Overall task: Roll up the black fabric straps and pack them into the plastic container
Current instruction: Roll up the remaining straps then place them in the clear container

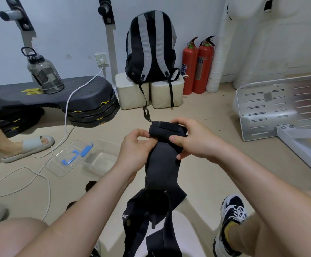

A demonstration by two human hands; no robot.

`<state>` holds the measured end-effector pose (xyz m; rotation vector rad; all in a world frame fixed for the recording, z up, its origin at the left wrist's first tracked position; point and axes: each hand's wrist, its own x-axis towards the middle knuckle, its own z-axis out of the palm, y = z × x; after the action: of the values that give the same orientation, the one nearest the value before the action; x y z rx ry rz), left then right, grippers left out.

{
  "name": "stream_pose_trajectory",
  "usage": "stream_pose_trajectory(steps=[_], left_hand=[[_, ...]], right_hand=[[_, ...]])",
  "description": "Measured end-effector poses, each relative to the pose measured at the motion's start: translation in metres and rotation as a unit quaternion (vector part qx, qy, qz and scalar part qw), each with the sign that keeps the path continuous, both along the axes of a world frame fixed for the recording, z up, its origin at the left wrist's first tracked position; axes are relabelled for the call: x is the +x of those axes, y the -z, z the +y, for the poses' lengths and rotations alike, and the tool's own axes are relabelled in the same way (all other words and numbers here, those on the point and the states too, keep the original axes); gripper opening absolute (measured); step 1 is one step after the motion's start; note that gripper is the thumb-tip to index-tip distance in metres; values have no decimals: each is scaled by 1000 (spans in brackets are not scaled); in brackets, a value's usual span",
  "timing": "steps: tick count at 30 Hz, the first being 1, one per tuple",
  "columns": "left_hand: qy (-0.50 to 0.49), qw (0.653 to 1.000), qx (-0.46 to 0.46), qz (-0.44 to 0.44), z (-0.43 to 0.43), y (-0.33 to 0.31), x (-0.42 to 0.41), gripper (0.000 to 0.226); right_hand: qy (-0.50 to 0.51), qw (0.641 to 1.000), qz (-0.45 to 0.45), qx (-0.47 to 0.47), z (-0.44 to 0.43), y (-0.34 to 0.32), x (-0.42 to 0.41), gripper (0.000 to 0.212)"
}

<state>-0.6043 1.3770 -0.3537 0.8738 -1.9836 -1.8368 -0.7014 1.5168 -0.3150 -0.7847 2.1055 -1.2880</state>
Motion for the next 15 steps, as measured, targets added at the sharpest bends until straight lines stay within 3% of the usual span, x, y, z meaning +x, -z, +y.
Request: stream_pose_trajectory(steps=[5,10,15], left_hand=[[13,998,53,-10,1,4,-6,13],[90,970,225,12,-6,-10,-2,24],[112,983,135,56,4,-4,-4,31]], right_hand=[[27,999,48,3,0,8,-3,30],[47,994,94,-8,0,10,-8,36],[18,988,151,-9,0,12,-7,38]])
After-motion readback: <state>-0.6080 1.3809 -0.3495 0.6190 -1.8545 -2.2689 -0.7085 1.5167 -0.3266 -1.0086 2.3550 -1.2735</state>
